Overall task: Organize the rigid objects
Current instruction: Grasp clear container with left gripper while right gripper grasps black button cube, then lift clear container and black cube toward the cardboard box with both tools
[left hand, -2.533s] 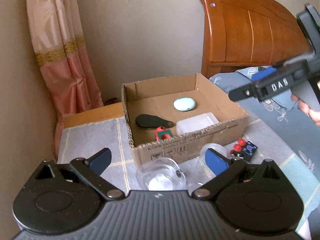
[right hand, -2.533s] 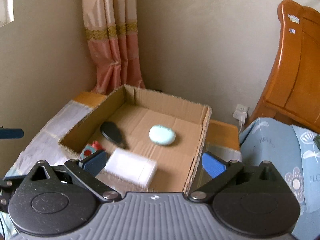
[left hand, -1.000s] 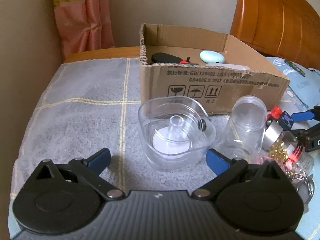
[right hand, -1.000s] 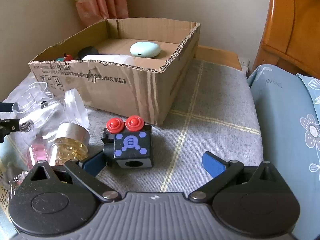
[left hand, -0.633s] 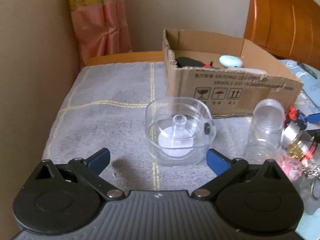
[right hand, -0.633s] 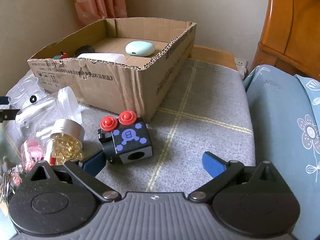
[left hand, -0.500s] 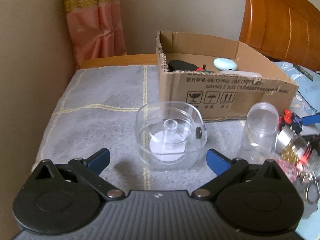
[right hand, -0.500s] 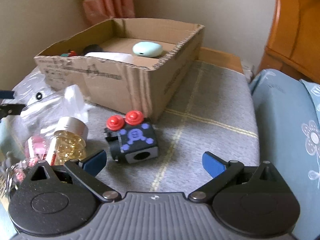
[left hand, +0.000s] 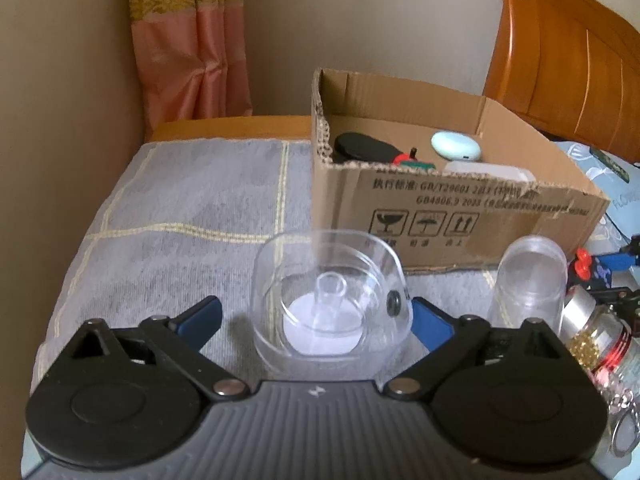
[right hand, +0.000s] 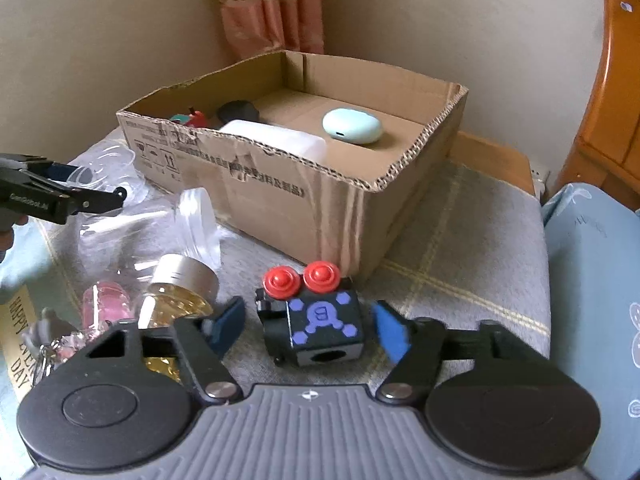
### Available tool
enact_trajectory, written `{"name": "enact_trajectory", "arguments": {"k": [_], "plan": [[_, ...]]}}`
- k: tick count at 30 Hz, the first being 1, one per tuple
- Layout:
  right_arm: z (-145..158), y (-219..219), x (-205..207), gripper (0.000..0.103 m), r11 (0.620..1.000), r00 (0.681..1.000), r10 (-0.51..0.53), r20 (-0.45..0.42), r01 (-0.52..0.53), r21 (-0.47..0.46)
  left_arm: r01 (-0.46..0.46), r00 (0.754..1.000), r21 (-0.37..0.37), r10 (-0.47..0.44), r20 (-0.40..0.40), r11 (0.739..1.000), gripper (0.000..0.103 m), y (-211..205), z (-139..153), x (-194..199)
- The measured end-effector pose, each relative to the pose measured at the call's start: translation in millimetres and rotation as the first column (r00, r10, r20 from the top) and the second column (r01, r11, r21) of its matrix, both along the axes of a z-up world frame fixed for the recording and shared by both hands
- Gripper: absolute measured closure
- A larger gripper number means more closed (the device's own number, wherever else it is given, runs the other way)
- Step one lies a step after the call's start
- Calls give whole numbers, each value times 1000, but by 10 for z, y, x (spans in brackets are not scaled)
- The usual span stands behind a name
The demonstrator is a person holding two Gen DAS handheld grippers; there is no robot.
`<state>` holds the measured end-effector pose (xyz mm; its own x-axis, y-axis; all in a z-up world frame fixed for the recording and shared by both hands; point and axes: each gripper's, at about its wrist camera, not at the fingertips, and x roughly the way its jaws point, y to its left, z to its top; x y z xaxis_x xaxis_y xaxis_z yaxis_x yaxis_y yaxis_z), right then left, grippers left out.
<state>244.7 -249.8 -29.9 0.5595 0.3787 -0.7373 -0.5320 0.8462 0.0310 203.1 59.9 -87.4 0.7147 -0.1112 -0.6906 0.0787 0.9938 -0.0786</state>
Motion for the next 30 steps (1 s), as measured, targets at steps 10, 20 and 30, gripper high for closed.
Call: {"name": "enact_trajectory", "arguments": {"k": [10, 20, 30], "plan": [[0, -42, -81, 46, 999, 1000, -20, -2, 20, -40, 13, 1000, -16, -13, -12, 1000, 26, 33, 21, -24], [-29, 6, -9, 46, 998, 999, -41, -10, 41, -44, 12, 1000, -1, -12, -13, 1000, 27, -1, -4, 54], [73, 19, -188, 46, 996, 1000, -25, -7, 24, -81, 83, 996, 60, -80, -47, 995, 27, -30, 108, -65]]}}
